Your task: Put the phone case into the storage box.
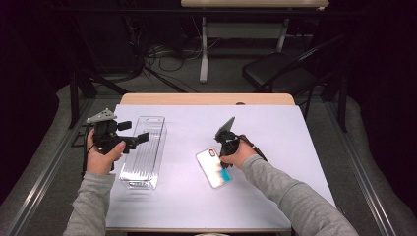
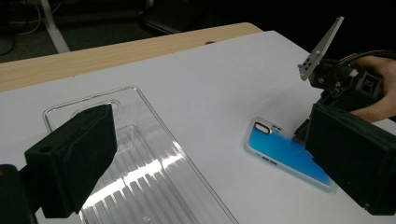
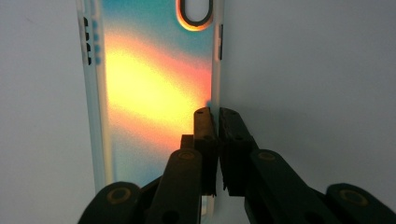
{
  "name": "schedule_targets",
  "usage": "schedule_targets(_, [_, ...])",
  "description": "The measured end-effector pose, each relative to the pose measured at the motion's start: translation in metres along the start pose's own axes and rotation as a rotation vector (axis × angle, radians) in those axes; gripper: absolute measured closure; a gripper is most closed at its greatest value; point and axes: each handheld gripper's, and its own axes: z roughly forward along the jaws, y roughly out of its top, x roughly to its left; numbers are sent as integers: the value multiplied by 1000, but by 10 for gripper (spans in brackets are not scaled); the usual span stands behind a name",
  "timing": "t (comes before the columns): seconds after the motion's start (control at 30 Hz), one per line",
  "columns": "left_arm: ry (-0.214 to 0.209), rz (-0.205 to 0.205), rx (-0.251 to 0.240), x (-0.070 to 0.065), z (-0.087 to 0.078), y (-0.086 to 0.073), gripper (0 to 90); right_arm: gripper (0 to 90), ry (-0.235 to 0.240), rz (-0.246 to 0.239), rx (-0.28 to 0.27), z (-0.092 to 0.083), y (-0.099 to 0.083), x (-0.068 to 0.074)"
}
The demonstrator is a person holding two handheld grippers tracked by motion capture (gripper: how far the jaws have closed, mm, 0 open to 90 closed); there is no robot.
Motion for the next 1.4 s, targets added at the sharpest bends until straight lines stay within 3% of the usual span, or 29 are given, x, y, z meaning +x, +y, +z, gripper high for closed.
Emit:
schedule_targets(0.8, [0,-3,-3,1,-1,0,29,869,-2,4,4,0,0,0])
schedule_targets(0.87, [0,-4,-5,1,-1,0,29,870,7,12,-18,1,-1,1])
schedule_targets(1.03, [3,-8,-6,1,-2,0,29,872,-3,3,4,-1,-1,0])
schedule_targets(1.4, [1,-10,-8,1,-2,0,30,872,1,-7,-16,-1,-2,0])
